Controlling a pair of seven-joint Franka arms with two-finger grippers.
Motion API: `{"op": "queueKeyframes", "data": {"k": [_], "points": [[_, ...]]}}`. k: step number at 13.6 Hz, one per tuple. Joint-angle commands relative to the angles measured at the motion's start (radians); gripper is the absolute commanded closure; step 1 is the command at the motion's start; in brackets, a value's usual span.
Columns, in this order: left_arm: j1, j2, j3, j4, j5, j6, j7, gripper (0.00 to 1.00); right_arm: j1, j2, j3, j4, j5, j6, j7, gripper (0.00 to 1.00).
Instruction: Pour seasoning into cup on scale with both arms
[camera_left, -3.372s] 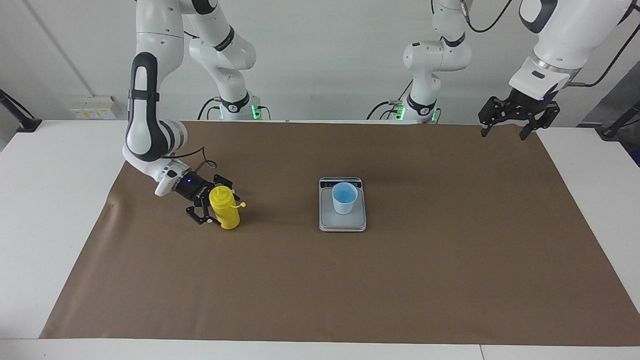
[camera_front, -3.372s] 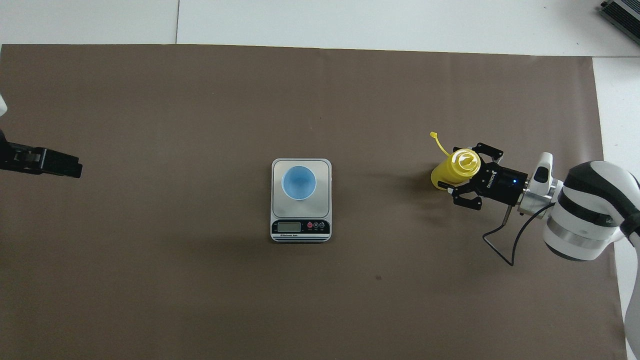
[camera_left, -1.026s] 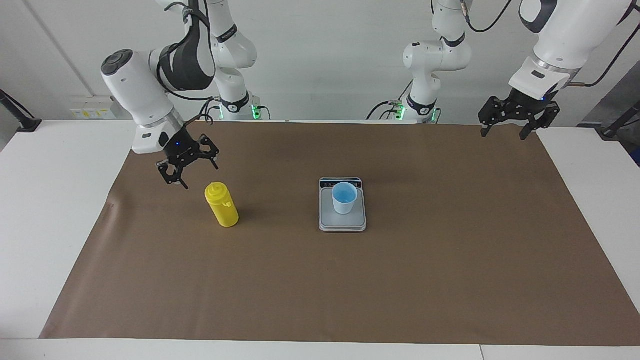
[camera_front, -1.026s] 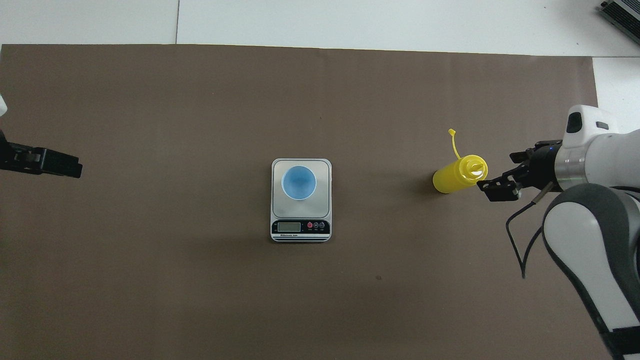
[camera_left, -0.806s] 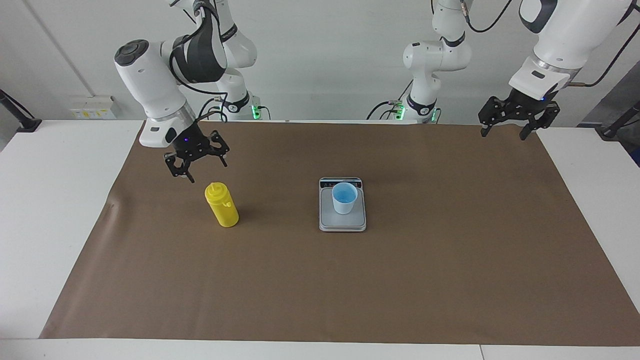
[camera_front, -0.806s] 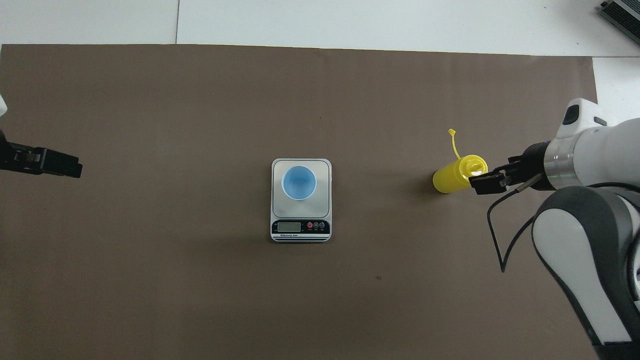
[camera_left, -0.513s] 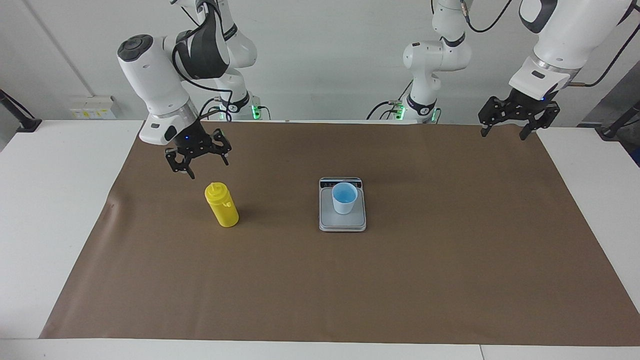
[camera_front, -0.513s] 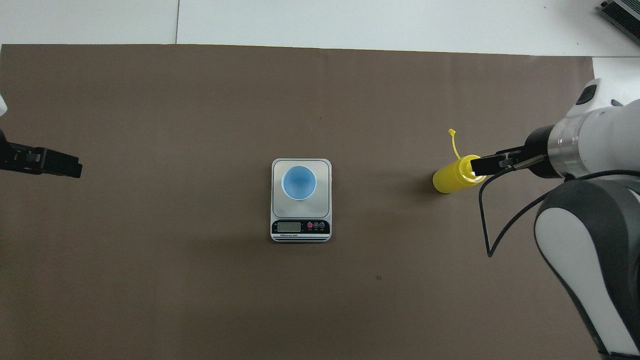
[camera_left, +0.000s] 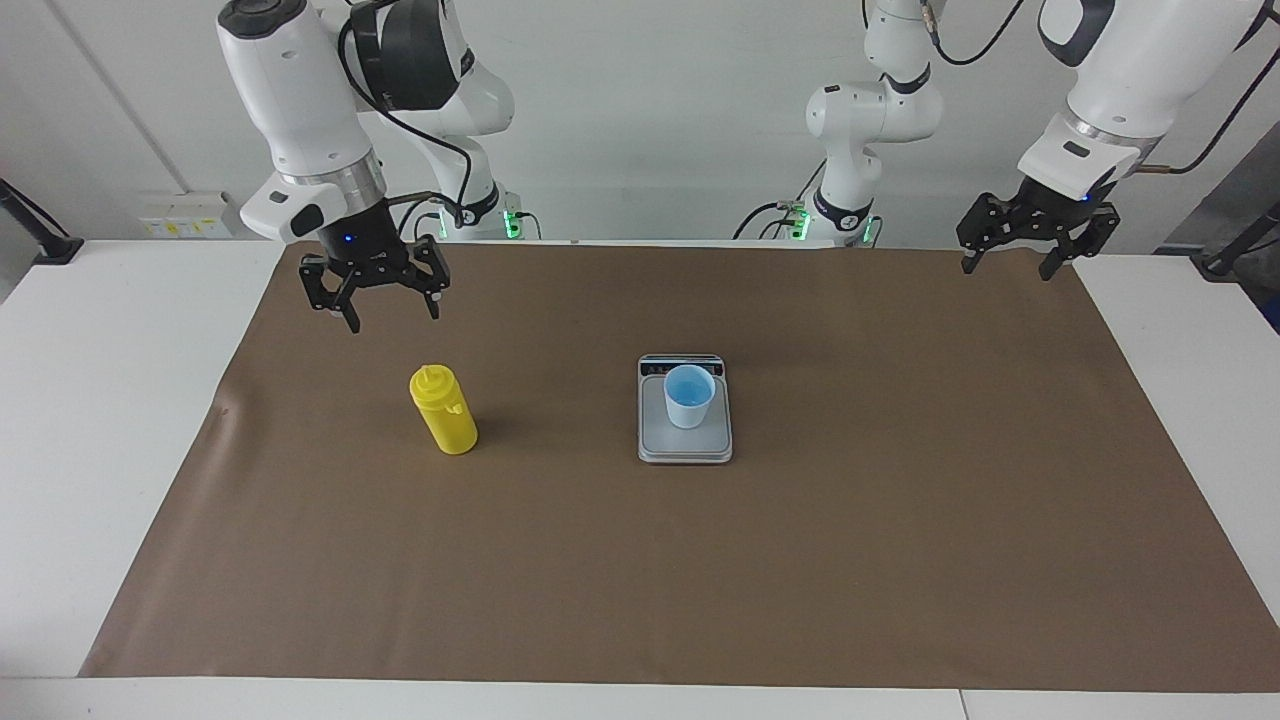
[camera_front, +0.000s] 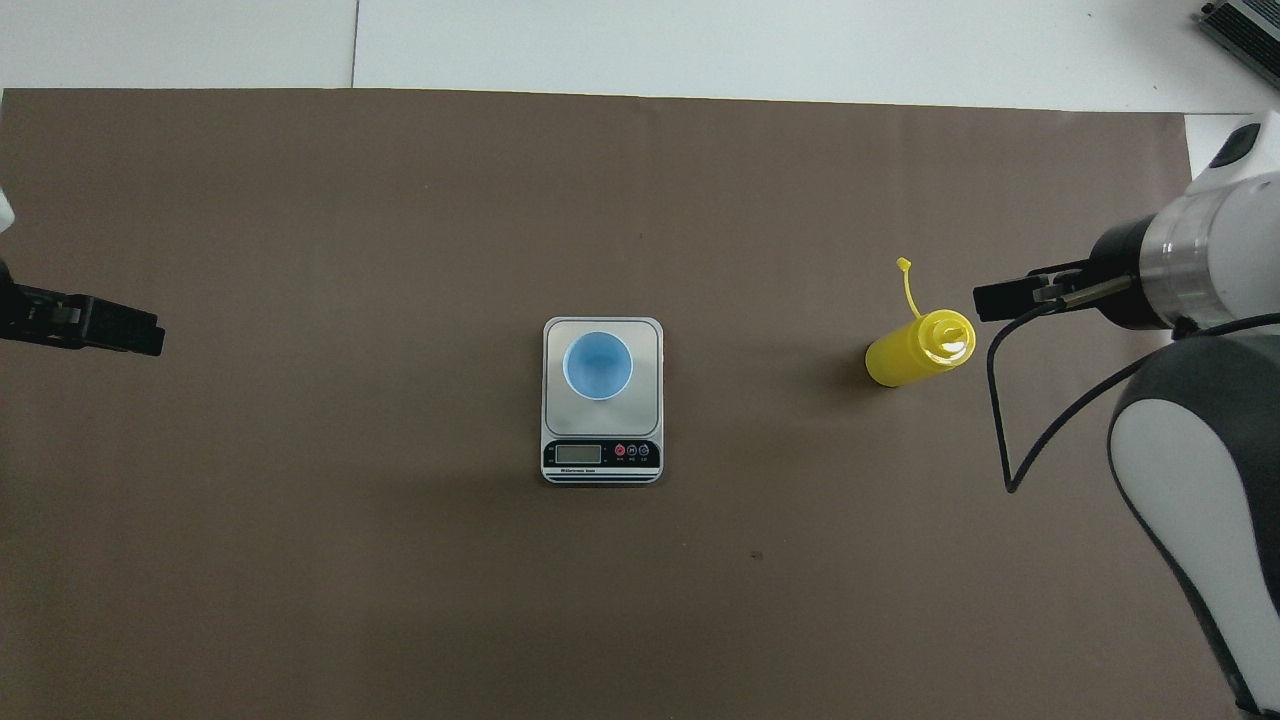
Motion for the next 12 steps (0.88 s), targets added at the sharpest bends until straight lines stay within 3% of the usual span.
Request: {"op": "queueKeyframes", "data": {"k": [1, 5, 12], "points": [[0.013, -0.015, -0.006, -0.007, -0.006, -0.016, 0.011, 0.0, -0.005, -0.008, 0.007, 0.03, -0.005, -0.093, 0.082, 0.0], [0.013, -0.015, -0.006, -0.007, -0.006, -0.016, 0.011, 0.0, -0.014, -0.068, 0.008, -0.089, -0.009, -0.068, 0.081, 0.0], [0.013, -0.015, -0.006, -0.007, -0.006, -0.016, 0.011, 0.0, -0.026, -0.074, 0.002, -0.094, -0.009, -0.092, 0.078, 0.0]]}}
